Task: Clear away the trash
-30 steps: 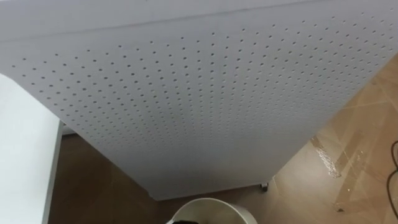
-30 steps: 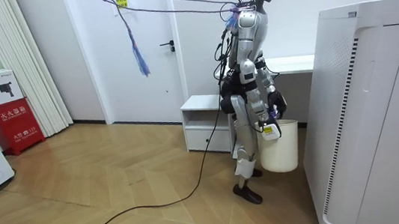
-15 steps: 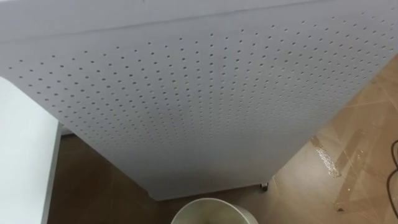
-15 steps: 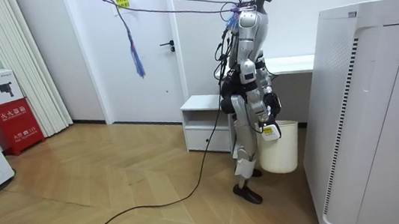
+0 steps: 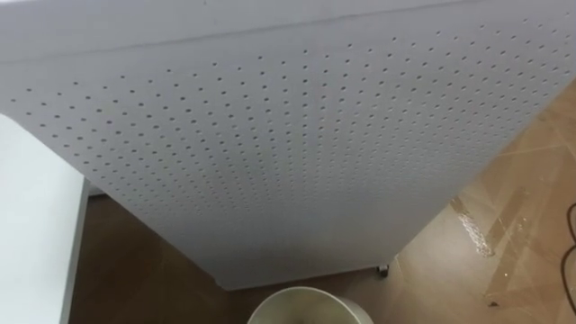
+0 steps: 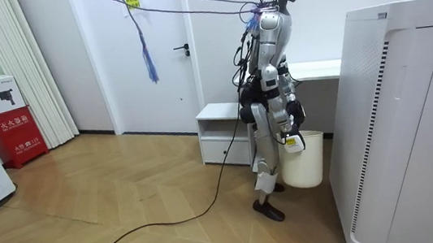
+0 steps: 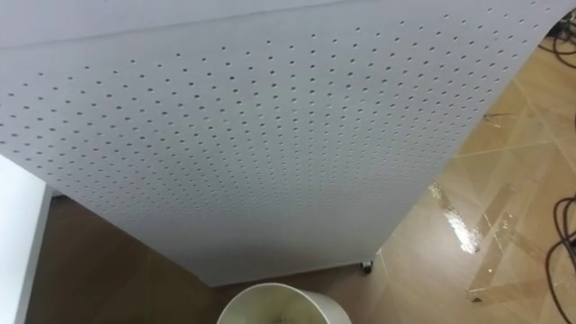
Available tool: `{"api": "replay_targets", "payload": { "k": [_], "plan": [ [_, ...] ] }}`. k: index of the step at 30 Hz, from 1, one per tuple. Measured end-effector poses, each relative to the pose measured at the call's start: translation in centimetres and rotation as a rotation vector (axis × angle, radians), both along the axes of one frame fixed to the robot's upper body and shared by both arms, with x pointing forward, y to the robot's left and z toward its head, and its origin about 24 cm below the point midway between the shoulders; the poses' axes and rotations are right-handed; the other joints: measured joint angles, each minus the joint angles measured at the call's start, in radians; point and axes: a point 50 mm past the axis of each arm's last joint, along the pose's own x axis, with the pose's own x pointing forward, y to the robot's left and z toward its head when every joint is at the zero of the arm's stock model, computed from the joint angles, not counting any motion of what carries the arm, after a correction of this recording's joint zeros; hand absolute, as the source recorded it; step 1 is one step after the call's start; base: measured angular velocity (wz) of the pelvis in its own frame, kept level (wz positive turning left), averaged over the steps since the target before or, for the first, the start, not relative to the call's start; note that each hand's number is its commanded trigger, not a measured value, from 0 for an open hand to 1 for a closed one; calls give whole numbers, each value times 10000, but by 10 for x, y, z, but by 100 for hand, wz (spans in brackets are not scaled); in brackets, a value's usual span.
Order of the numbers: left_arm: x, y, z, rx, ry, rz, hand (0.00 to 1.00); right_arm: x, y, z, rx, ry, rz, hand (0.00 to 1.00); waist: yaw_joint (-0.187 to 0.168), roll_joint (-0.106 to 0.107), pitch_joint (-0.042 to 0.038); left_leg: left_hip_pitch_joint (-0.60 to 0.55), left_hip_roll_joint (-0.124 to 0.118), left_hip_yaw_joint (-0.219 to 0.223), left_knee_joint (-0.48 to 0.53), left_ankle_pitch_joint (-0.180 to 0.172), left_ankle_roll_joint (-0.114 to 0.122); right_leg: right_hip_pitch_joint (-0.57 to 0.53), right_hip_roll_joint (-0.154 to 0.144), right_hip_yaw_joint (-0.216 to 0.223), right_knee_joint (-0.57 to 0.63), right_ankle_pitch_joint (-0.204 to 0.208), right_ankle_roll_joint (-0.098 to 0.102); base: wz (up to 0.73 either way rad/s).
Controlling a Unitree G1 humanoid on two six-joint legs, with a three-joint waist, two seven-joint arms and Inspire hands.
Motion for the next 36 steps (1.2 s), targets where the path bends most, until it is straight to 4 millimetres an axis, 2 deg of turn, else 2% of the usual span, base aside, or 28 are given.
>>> {"api": "replay_targets", "payload": {
  "k": [5, 6, 9, 10, 11, 25, 30, 34, 36],
  "plan": [
    [8, 1, 3, 1202, -936, -382, 0, -5, -1, -4, -60, 255, 135, 100, 39, -2, -2, 15, 21, -7, 1, 2, -6, 58, 3, -40, 2, -10, -13, 0],
    [9, 1, 3, 1297, -1005, -385, 100, -6, 0, -4, -78, 282, 184, 100, 39, -2, -2, 9, 23, -16, 1, 6, -11, 59, 7, -50, 3, -5, -20, 0],
    [11, 3, 4, 1739, -1333, -436, 100, -8, 0, -5, -104, 367, 235, 100, 39, -2, -3, 14, 25, -40, -39, 19, -31, 62, 13, -87, -12, 13, -42, 1],
    [11, 3, 4, 1920, -1476, -524, 82, -10, -1, -6, -154, 414, 277, 100, 38, 0, -4, 27, 23, -61, -59, 20, -33, 83, 15, -134, -36, 13, -42, 6],
    [11, 3, 4, 2068, -1576, -604, 0, -12, -2, -7, -203, 487, 274, 100, 29, 1, -3, 42, 25, -108, -74, 20, -34, 137, 25, -153, -102, 15, -42, 7],
    [1, 1, 0, 2680, -1839, -1261, 0, -18, -3, -10, -292, 702, 327, 100, -24, -30, 1, 482, -2, -118, -303, 29, -30, 549, 25, -183, -323, -14, 9, 0],
    [-8, 6, -5, 3055, -1683, -1628, 0, -24, -4, -14, -179, 983, 392, 100, -219, -119, 7, 866, -56, -313, -433, 42, -45, 1055, 38, -418, -561, -33, 36, 12],
    [-16, 9, -9, 3378, -1586, -2041, 0, -38, -8, -19, -63, 1338, 308, 100, -291, -247, -98, 1217, -124, -531, -792, 95, -42, 1494, 32, -555, -777, -71, 101, 14],
    [-18, 8, -9, 3438, -1574, -2273, 0, -41, -9, -20, -17, 1410, 272, 100, -282, -245, -116, 1388, -138, -555, -970, 135, -21, 1619, 20, -574, -830, -92, 136, 6]
  ]
}}
